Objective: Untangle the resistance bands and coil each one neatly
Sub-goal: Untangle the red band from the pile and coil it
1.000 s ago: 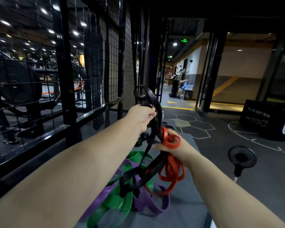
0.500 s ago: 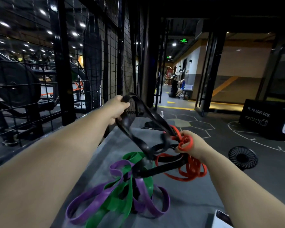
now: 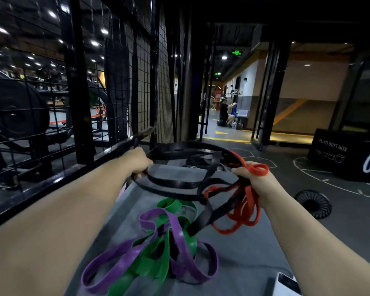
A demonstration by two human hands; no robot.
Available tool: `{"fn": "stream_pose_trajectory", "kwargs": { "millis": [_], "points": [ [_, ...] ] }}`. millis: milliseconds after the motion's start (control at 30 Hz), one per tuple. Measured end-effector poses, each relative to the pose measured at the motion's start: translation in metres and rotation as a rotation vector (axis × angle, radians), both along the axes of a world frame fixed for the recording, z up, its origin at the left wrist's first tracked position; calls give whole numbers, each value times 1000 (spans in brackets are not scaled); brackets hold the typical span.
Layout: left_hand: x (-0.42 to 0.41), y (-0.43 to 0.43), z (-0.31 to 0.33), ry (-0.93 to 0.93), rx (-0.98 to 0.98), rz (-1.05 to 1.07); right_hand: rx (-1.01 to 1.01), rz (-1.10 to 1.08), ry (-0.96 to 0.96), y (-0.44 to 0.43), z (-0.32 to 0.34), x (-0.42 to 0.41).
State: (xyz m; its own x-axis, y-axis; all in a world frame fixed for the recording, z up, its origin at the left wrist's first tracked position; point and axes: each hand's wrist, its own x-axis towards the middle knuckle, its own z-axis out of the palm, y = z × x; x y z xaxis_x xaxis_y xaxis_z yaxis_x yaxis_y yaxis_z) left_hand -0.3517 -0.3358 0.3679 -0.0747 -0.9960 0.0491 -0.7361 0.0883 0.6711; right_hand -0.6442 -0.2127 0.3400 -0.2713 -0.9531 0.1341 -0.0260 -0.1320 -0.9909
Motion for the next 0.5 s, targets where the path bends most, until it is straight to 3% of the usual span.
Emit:
{"fn": "stream_pose_trajectory", "kwargs": {
  "millis": [100,167,300,500],
  "points": [
    [0,3,-13,491,304,-105,17,56,-86,5,2,3],
    [0,7,-16,654,386,-160,22,46,-71,7,3,4],
    [-4,15,-10,751,444,-228,9,7,-65,8,2,4],
    [-8,8,-11,675,362,-117,35,-60,-128,10,5,7]
  ]
}}
